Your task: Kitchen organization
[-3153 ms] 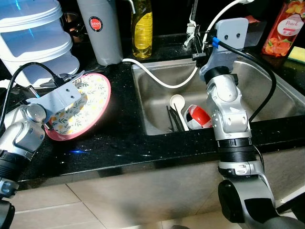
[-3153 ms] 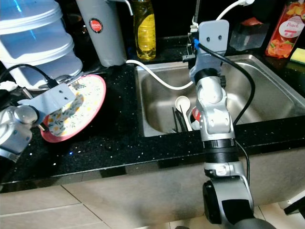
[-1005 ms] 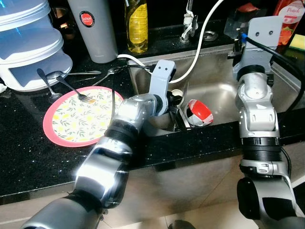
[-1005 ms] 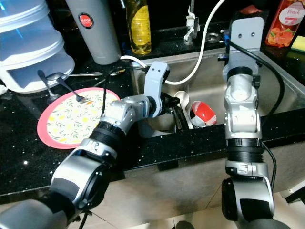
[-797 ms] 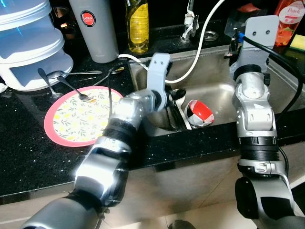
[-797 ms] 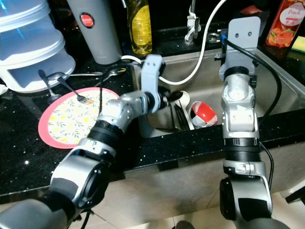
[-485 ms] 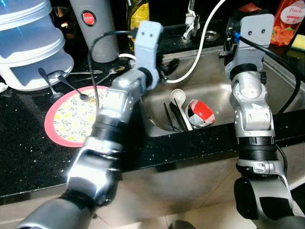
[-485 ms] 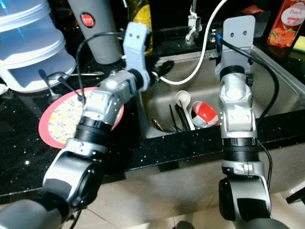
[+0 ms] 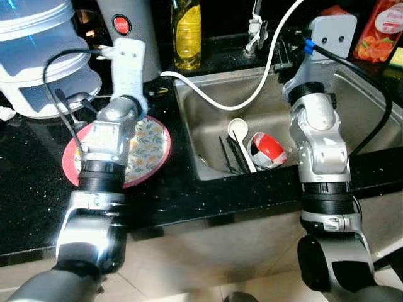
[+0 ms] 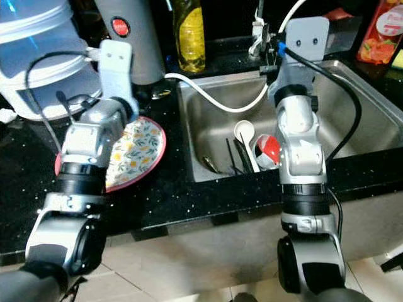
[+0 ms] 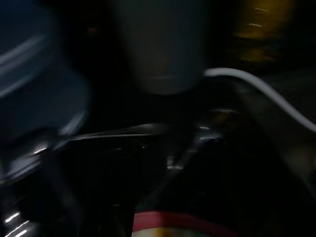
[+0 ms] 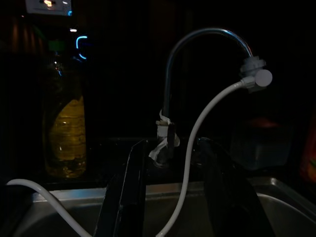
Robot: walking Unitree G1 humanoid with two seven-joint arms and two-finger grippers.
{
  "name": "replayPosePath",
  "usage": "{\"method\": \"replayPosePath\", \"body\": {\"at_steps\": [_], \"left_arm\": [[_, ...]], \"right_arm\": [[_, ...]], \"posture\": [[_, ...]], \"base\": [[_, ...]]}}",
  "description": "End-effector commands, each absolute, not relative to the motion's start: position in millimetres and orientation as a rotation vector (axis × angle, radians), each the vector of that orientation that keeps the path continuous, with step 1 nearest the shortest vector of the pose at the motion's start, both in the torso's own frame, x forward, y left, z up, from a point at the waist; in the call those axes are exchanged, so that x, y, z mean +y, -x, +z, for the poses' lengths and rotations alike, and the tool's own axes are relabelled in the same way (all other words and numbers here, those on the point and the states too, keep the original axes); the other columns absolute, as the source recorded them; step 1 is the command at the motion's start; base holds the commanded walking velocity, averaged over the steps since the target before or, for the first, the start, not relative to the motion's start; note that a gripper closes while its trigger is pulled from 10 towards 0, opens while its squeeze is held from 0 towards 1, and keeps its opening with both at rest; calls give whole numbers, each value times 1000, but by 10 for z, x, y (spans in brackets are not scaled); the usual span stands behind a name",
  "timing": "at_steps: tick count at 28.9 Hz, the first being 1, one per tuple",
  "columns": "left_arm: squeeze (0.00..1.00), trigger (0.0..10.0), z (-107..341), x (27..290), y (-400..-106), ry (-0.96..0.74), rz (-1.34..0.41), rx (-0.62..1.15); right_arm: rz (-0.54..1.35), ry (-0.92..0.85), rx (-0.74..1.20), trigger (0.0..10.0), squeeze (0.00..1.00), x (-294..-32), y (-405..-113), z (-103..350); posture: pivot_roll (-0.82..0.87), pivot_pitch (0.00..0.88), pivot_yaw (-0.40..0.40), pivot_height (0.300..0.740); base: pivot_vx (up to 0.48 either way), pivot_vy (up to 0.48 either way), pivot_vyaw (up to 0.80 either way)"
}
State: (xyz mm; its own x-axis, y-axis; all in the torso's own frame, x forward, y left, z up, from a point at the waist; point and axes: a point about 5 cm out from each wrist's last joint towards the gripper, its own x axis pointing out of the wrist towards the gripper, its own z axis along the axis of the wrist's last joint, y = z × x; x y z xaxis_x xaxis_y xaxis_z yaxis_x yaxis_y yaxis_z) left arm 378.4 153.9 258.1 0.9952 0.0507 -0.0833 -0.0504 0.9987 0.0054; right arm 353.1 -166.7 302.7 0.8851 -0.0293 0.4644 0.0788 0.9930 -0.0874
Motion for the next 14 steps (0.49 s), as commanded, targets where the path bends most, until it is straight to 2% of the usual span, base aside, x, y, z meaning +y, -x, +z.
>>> {"method": "replayPosePath", "body": {"at_steps": [1, 5, 10, 14], "left_arm": [[1000, 10000, 2524, 1506, -3675, -3, 107, 111], [1000, 10000, 2468, 1320, -3462, -30, 88, 96], [1000, 10000, 2429, 1243, -3334, -20, 104, 85], [1000, 10000, 2244, 1282, -3259, 46, 177, 156]], "right_arm": [[-42, 92, -481, 10000, 0, -1639, -3532, 3013], [-20, 87, -480, 10000, 0, -1581, -3555, 3016], [-13, 87, -478, 10000, 0, -1571, -3564, 3019], [2, 90, -472, 10000, 0, -1547, -3575, 3011]], "posture": [[-9, 7, 72, 740], [-2, 2, 65, 740], [8, 5, 56, 740], [9, 4, 52, 740]], "base": [[0, 0, 0], [0, 0, 0], [0, 0, 0], [0, 0, 0]]}}
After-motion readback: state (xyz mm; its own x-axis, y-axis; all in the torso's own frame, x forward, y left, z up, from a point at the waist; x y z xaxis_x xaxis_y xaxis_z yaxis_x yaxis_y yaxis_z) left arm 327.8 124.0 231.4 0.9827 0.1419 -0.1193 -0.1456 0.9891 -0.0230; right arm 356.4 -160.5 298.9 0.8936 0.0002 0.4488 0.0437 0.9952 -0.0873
